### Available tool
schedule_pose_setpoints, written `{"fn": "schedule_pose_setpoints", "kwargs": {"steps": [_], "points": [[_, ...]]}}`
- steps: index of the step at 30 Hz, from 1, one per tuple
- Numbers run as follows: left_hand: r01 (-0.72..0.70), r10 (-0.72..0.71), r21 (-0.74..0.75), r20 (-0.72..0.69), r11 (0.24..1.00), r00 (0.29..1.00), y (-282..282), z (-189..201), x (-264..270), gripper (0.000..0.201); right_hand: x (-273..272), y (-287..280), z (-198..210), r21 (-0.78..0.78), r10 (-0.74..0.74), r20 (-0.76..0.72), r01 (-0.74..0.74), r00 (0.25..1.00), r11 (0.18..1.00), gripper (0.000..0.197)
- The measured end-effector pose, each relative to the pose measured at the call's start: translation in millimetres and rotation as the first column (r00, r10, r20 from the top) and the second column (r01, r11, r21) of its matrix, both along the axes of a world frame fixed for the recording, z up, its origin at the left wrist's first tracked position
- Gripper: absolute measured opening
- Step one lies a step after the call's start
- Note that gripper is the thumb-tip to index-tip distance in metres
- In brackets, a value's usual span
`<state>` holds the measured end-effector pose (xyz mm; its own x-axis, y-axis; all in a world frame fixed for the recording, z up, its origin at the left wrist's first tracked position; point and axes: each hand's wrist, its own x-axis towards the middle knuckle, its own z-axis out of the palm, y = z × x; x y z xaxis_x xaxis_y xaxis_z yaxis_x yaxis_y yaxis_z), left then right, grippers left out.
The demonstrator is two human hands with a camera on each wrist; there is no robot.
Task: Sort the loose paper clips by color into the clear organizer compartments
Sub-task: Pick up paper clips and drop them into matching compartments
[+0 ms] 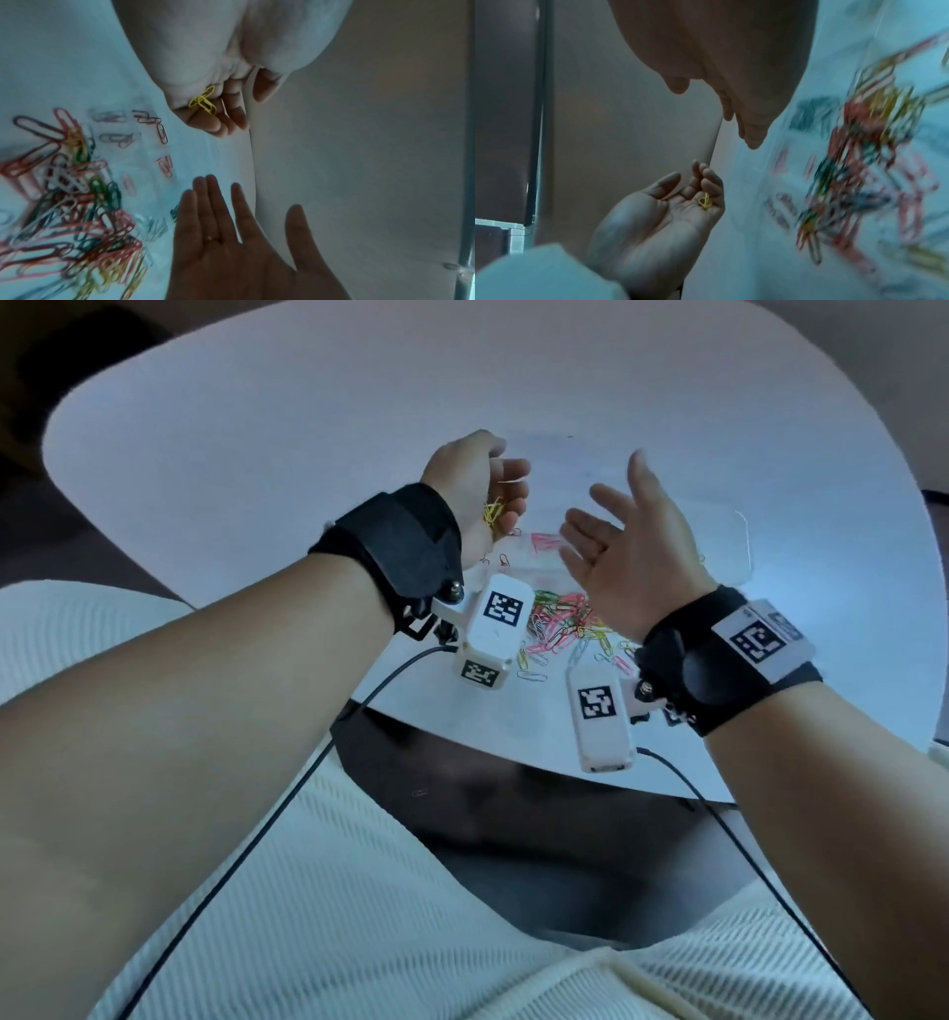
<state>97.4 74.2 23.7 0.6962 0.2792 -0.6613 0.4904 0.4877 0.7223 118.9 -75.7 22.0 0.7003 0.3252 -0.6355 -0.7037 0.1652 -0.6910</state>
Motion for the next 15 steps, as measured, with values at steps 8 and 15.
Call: {"fn": "schedule_pose_setpoints", "kwargs": {"steps": [8,15], "points": [[0.351,-0.364,0.153,0.067,0.924,0.929,-46.7,-16.2,-3.2,0.012,-9.1,-96.9,4.5,-0.143,-0.061,0.049,0.067,0.997,0.987,0.042],[0.406,-0.547,0.576,0.088,0.710,0.832,-45.0,-9.8,-17.3,0.035,-12.8,-107.1,31.4,-0.188,0.029,0.191,0.007,0.981,0.982,0.028]]}}
